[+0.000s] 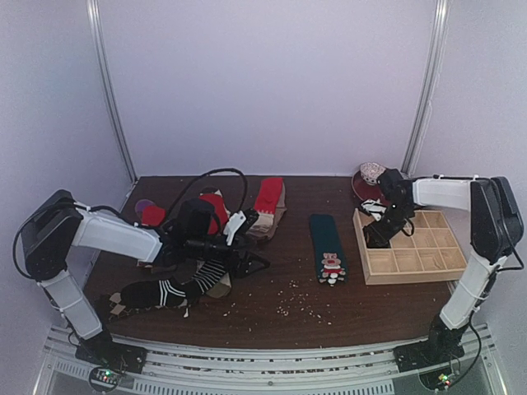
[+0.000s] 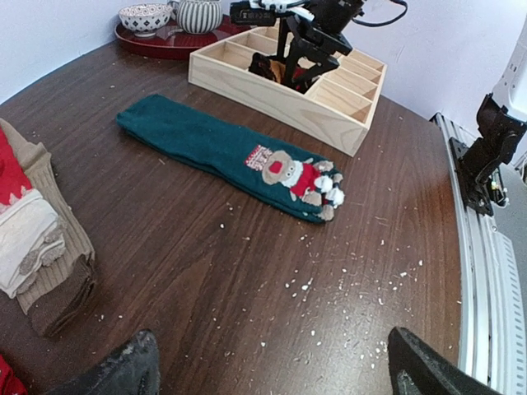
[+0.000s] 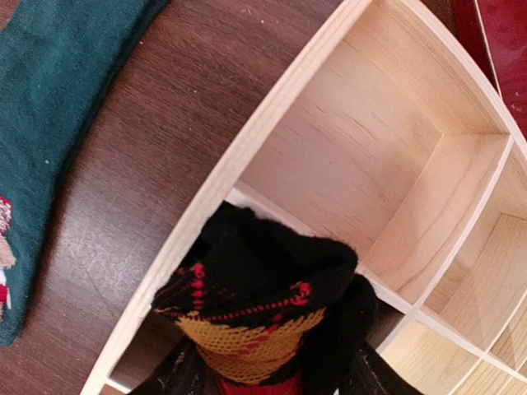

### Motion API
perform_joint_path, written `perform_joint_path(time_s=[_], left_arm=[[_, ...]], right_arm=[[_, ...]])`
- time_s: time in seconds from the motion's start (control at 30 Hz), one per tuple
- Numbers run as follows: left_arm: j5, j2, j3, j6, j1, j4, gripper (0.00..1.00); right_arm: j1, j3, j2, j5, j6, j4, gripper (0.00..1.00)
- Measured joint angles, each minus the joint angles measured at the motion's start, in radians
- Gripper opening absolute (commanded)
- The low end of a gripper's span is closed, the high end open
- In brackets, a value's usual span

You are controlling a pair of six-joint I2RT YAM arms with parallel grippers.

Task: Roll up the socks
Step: Place the sock in the storage box, then move the sock to the center of the board.

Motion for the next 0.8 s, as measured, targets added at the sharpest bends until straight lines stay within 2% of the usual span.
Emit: perform_joint_path(time_s=[0.17, 0.4, 0.47, 0.6, 0.7, 0.8], left_arm=[[-0.02, 0.0, 0.009, 0.005, 0.0, -0.023, 0.98], [-0.09, -0.023, 0.01, 0.02, 0.0, -0.059, 0.98], [-0.11, -0.039, 0.01, 0.023, 0.0, -0.067, 0.98], [-0.158, -0.076, 0.01, 0.022, 0.0, -0.083, 0.98], [-0.212, -0.111, 0.01, 0.014, 0.0, -0.099, 0.98], [-0.288, -0.157, 0.004, 0.002, 0.0, -0.107, 0.98]], right_arm=[[0.0, 0.028, -0.053, -0.018, 0.014, -0.024, 0.58], [0.0, 0.046, -0.243, -0.037, 0.069, -0.012, 0.69], [0.0, 0.033, -0.312, -0.063, 0.104, 0.025, 0.73], [0.004, -0.05, -0.442, -0.127, 0.192, 0.138, 0.73], [0.052, -0.135, -0.497, -0.155, 0.245, 0.22, 0.72], [0.196, -0.249, -0.54, -0.171, 0.261, 0.311, 0.72]])
